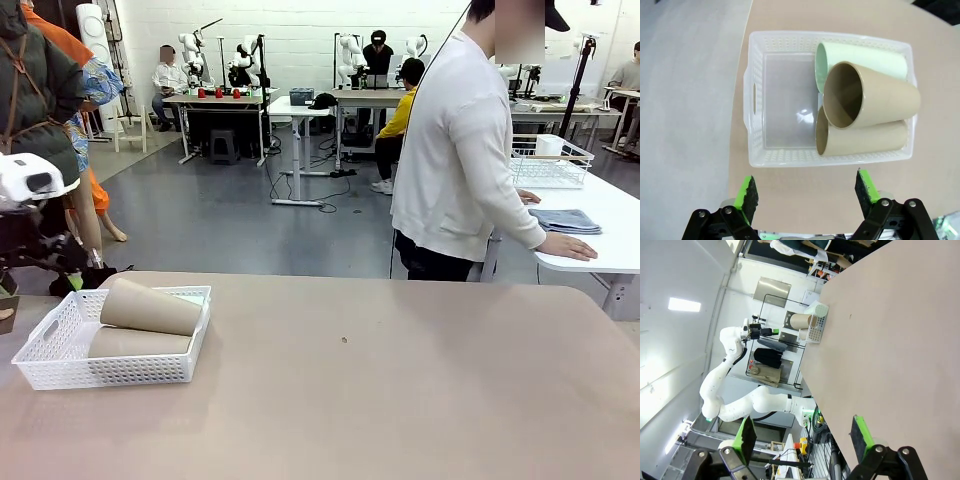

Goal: Clean and organize the cups into the basket.
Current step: Move the Organizing basket back to the left side of the table.

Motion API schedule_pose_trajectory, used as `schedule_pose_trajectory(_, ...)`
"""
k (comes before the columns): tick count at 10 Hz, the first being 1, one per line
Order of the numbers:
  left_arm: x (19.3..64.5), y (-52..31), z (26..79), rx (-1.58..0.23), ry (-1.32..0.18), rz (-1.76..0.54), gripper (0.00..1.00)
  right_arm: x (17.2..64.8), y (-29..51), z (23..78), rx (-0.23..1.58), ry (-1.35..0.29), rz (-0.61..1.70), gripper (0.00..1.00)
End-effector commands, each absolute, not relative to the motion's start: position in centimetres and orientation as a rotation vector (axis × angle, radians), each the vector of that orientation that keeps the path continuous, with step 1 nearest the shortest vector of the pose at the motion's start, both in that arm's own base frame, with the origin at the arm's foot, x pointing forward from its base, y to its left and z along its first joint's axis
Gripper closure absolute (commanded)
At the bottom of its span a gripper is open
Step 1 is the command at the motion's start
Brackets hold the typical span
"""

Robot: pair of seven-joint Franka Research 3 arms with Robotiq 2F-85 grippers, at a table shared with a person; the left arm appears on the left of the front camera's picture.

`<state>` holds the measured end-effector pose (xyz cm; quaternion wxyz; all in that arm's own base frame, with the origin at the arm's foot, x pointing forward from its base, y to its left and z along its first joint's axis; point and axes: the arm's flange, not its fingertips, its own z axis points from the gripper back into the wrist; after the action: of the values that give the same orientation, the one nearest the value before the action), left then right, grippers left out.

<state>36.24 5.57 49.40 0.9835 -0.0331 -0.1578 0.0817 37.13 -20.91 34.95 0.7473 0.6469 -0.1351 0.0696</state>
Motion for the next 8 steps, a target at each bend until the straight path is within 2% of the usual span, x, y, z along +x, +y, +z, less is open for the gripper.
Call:
schedule_pose_trajectory(1, 36.1, 12.2, 50.7, -0.353, -0.333, 0.048, 0.0, 37.0, -20.9, 35.0, 1.41, -0.293, 0.161, 0.0)
schedule_pose_trajectory(4, 35.5, 21.5, 50.8, -0.716, -0.378, -0.101, 0.0, 37.0, -20.9, 35.0, 1.41, -0.293, 0.161, 0.0)
schedule_pose_trajectory(6, 35.1, 26.2, 50.5, -0.859, -0.386, -0.121, 0.0, 37.0, -20.9, 35.0, 1.41, -0.293, 0.161, 0.0)
schedule_pose_trajectory(8, 34.5, 29.8, 49.7, -0.996, -0.318, -0.178, 0.0, 37.0, -20.9, 35.0, 1.41, -0.293, 0.161, 0.0)
